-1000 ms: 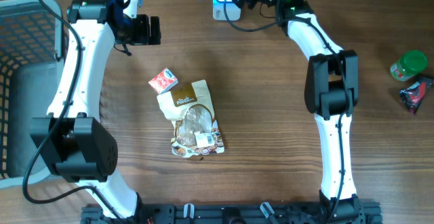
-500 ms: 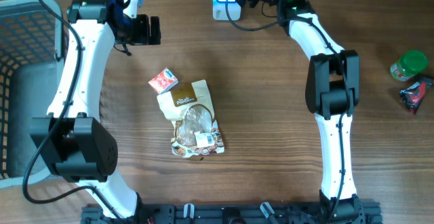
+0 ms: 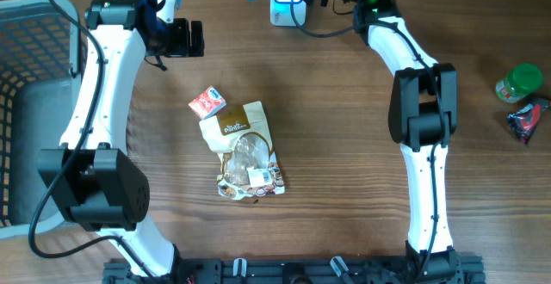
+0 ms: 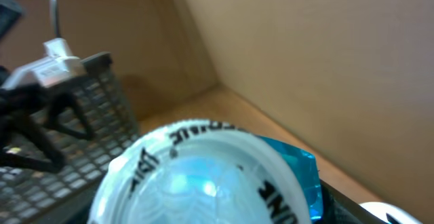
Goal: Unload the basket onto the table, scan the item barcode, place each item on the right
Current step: 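Move the bottle right and set it down at the table's right edge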
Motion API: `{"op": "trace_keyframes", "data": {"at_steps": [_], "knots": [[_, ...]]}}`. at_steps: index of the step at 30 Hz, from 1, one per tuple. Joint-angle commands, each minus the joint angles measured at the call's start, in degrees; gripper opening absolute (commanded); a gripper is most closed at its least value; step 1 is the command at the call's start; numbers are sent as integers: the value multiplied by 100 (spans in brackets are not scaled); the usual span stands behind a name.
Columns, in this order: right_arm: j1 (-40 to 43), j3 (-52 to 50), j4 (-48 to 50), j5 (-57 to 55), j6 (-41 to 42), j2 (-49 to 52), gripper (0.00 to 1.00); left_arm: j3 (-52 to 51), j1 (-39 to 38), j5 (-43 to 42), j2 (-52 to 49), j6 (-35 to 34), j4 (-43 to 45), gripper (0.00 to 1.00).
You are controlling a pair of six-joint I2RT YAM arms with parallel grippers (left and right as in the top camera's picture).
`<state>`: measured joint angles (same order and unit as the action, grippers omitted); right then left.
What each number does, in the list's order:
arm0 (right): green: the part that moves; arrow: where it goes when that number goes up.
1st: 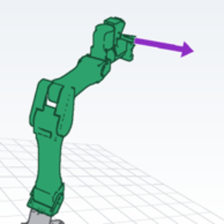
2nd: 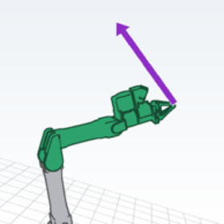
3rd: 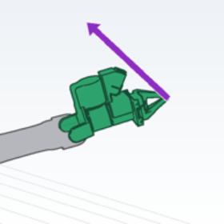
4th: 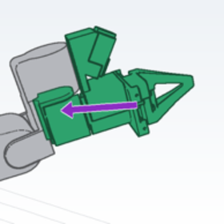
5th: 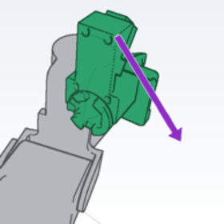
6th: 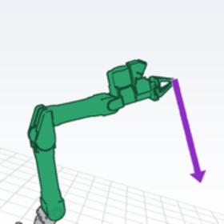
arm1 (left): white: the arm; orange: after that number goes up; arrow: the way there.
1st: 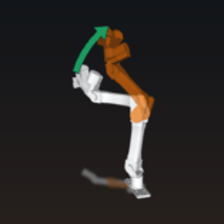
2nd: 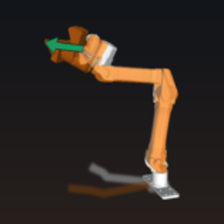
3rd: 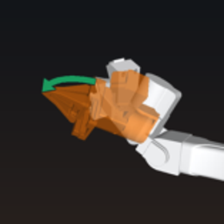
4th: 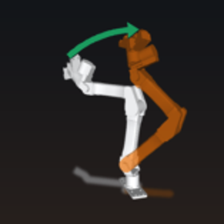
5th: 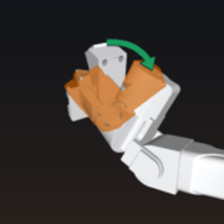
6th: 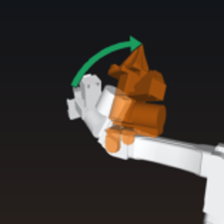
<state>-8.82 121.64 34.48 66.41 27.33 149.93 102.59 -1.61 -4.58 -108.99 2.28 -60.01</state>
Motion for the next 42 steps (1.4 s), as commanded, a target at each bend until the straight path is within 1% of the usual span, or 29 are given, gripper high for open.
{"op": "trace_keyframes", "data": {"at_steps": [1, 6, 7, 9, 14, 16, 19, 21, 25, 27, 30, 32, 34, 38, 42], "knots": [[55, 168, 146, 428, 839, -214, 68, -39, -20, -92, 31, 28, -2, 100], [76, 168, -37, 365, 1338, -601, 67, -39, -20, -92, 31, 28, -2, 100], [76, 168, -208, 264, 1335, -673, 67, -39, -20, -92, 31, 28, -2, 100], [76, 168, -968, -205, 1150, -927, 65, -39, -20, -92, 31, 28, -2, 100], [76, 168, -3869, -2009, -289, -2046, 65, -39, -20, -92, 31, 28, -2, 100], [76, 168, -5184, -3254, -804, -2688, 65, -39, -20, -92, 31, 28, -2, 100], [94, 168, -6551, -5322, -992, -3423, 66, -39, -20, -92, 31, 28, -2, 100], [129, 168, -7204, -6057, -1226, -3779, 67, -39, -20, -92, 31, 28, -2, 100], [282, 168, -8271, -7641, -1233, -4153, 67, -39, -20, -92, 31, 28, -2, 100], [417, 168, -8655, -8432, -1231, -4175, 68, -39, -20, -92, 31, 28, -2, 100], [699, 168, -9066, -8953, -1228, -4155, 68, -39, -20, -92, 31, 28, -2, 100], [1049, 168, -9195, -8953, -1198, -4151, 68, -39, -20, -92, 31, 28, -2, 100], [1432, 166, -9165, -8942, -887, -4144, 68, -39, -20, -92, 31, 28, -2, 100], [2256, 166, -9060, -8885, -925, -3945, 71, -39, -20, -92, 31, 28, -2, 100], [2909, 166, -8887, -8644, -927, -3541, 70, -39, -20, -92, 31, 28, -2, 100]]}}
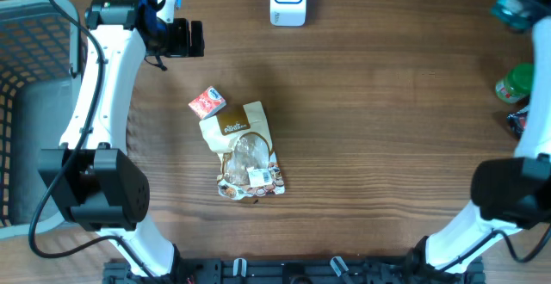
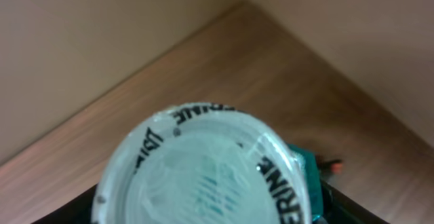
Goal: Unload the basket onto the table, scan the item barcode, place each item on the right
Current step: 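Move the bottle right and set it down at the table's right edge, then bring both grippers to the clear snack bag and grasp its edges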
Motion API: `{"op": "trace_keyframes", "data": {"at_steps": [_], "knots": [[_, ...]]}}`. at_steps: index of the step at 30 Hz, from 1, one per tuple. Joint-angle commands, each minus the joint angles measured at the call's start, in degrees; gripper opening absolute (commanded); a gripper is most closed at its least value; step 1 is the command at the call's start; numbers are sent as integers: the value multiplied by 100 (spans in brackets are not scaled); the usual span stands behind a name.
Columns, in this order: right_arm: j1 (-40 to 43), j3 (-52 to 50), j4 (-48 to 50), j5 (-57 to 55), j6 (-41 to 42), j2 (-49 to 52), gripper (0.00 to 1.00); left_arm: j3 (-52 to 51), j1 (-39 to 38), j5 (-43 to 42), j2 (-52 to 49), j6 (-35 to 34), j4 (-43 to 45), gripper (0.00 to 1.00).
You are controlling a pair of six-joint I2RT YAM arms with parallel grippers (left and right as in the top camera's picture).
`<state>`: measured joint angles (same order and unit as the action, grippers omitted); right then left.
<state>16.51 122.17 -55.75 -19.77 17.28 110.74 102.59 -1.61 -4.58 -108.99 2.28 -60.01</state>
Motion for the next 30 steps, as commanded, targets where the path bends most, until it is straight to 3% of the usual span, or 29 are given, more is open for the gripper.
{"op": "trace_keyframes", "data": {"at_steps": [1, 13, 18, 20, 22, 30], "knots": [[577, 114, 186, 94, 74, 553, 70, -39, -20, -92, 31, 28, -2, 100], [1690, 114, 514, 208, 262, 2236, 64, -39, -20, -92, 31, 28, -2, 100], [1808, 114, 514, 890, 236, 2524, 65, -39, -20, -92, 31, 28, -2, 100], [1801, 116, 560, 916, 219, 2511, 70, -39, -20, -92, 31, 28, -2, 100], [1801, 118, 514, 916, 205, 2472, 87, -39, -20, -92, 31, 28, -2, 100], [1801, 118, 212, 1001, 225, 2050, 98, -39, -20, -92, 31, 28, -2, 100]]}}
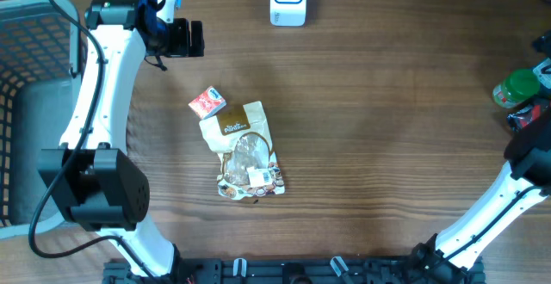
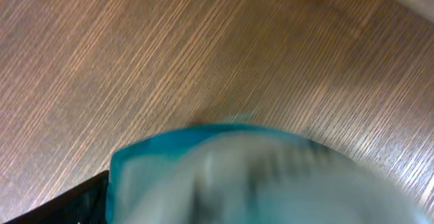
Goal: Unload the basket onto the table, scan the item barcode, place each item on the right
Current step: 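Bring both grippers to the clear snack bag and grasp its edges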
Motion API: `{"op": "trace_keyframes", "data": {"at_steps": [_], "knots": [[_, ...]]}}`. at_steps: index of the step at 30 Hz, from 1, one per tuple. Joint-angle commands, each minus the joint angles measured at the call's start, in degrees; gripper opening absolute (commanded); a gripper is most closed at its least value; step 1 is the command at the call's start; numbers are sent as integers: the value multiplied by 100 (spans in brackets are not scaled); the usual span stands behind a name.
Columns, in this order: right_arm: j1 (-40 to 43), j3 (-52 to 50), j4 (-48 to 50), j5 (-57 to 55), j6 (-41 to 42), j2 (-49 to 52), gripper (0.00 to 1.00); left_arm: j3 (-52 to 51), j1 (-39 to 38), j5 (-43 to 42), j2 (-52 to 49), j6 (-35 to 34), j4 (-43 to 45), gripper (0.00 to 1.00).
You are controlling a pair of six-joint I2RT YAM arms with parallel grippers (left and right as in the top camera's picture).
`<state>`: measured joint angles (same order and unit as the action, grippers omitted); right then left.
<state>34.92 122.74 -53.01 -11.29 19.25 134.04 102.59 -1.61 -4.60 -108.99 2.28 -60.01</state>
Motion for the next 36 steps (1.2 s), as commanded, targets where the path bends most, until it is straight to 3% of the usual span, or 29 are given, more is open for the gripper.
{"op": "trace_keyframes", "data": {"at_steps": [1, 11, 17, 21, 26, 32, 36], "knots": [[-39, 61, -81, 153, 26, -332, 100, -39, -20, -90, 31, 28, -2, 100], [-57, 61, -520, 153, 118, -1504, 100, -39, -20, -90, 31, 28, -2, 100], [-592, 61, -861, 981, 1325, -3060, 100, -39, -20, -90, 31, 28, -2, 100], [-1768, 59, -1248, 1169, 1810, -3414, 100, -39, -20, -90, 31, 28, -2, 100], [-3504, 52, -2426, 1711, 2354, -3071, 100, -39, -20, -90, 31, 28, -2, 100], [-4597, -22, -3475, 2653, 1615, -2396, 100, -39, -20, -90, 31, 28, 245, 100], [-5145, -903, -3206, 2817, 1325, -2363, 100, -39, -20, -243, 31, 28, 374, 100]]}}
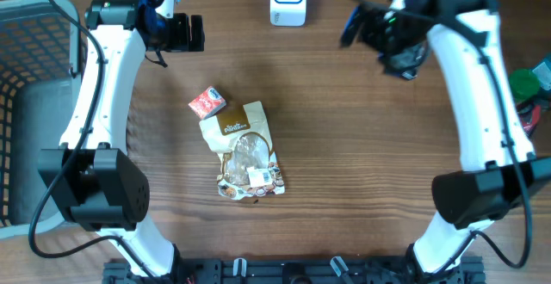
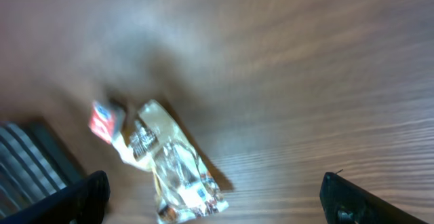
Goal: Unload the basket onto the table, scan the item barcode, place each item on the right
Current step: 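Bring both grippers to the clear snack bag and grasp its edges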
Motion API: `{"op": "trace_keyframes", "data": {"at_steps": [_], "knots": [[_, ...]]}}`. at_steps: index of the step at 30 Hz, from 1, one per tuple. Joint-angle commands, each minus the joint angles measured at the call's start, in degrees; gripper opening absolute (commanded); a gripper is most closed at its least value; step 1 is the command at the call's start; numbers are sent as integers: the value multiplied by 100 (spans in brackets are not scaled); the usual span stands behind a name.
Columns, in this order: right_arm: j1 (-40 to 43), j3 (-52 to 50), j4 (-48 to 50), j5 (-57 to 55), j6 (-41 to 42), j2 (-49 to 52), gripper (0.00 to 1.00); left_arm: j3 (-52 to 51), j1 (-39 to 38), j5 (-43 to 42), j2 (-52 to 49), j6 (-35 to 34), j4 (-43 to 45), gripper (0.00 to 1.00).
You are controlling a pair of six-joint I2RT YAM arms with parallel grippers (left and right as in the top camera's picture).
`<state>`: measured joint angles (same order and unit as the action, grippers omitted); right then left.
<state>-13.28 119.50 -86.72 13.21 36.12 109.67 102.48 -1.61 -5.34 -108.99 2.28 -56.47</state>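
The white barcode scanner stands at the table's far edge. A clear-and-gold snack bag (image 1: pixel 246 151) (image 2: pixel 173 163) lies mid-table with a small red packet (image 1: pixel 207 101) (image 2: pixel 103 121) touching its top left corner. My right gripper (image 1: pixel 357 27) (image 2: pixel 217 207) hangs open and empty right of the scanner, looking down toward the bag; its black fingertips (image 2: pixel 85 195) frame the wrist view, which is blurred. My left gripper (image 1: pixel 185 36) hovers at the far left, away from every item. A sliver of blue (image 1: pixel 544 67) shows at the right edge.
A grey mesh basket (image 1: pixel 30 77) fills the left edge. A green-lidded jar (image 1: pixel 523 81) and a dark red wrapper (image 1: pixel 527 116) lie at the far right, partly behind my right arm. Bare wood lies between the bag and the right arm.
My right gripper was at the right edge shut on the blue tub with the white lid. Now it is open and empty, back near the scanner. The left arm has not moved.
My right gripper first held the blue, white-lidded tub beside the scanner. Then it held the tub at the far right corner, then low over the wood by the green jar. Now the gripper is empty over the table's far middle.
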Motion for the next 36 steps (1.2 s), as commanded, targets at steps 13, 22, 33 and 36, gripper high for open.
{"op": "trace_keyframes", "data": {"at_steps": [13, 22, 33, 36], "knots": [[-507, -4238, 4129, 3464, -1963, 81, 100, -153, -9, -833, 33, -1528, -1305, 100], [-1003, -4607, 5713, 4065, -1794, 608, 100, -1032, -11, -402, 33, -2677, -1593, 100], [-1132, -4607, 6008, 4098, -1773, 1720, 100, -2269, -15, -398, 37, -2518, -1060, 100], [-1399, -4607, 6295, 4100, -1622, 1888, 100, -2435, -15, -402, 37, -2520, -938, 100]]}}
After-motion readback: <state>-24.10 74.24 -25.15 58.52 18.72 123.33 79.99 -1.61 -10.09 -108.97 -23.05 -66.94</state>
